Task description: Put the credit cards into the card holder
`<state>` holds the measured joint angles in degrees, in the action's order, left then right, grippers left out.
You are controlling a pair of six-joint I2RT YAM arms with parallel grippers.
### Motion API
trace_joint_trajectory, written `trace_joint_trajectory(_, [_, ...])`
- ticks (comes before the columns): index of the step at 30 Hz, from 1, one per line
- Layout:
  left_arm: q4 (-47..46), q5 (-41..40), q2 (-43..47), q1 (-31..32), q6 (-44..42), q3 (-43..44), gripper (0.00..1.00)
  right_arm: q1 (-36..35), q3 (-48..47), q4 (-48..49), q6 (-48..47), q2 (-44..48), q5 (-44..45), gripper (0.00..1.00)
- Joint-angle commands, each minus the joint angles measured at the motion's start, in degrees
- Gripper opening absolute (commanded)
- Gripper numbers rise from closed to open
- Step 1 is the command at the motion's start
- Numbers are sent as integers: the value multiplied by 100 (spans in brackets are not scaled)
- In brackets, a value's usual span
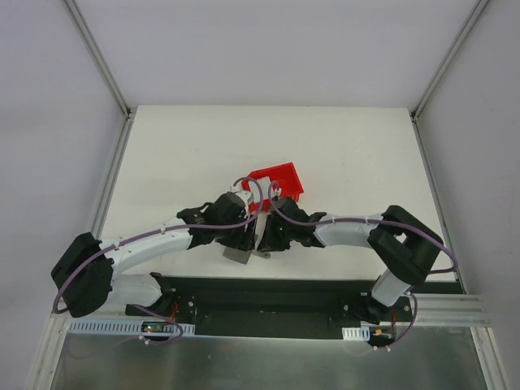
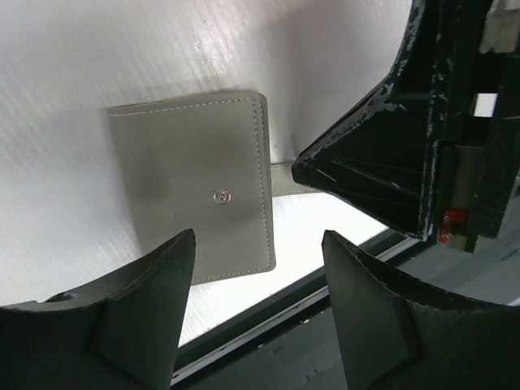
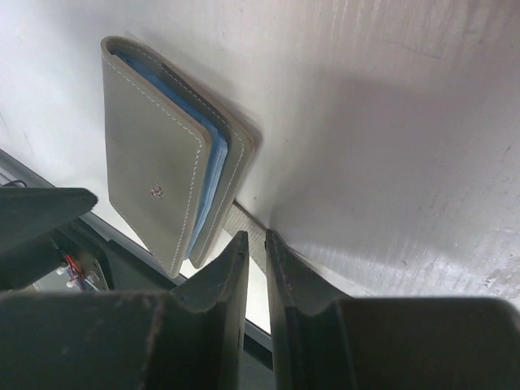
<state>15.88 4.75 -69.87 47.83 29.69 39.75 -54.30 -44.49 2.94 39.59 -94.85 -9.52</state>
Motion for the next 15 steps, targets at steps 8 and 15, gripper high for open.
trace_joint_trajectory(8, [679, -1213, -940, 551, -244, 674, 65, -10, 424, 321, 242, -412, 222, 18])
trace_joint_trajectory(15, [1057, -1872, -1380, 841, -324, 1043, 64, -10, 424, 348, 251, -464, 214, 18])
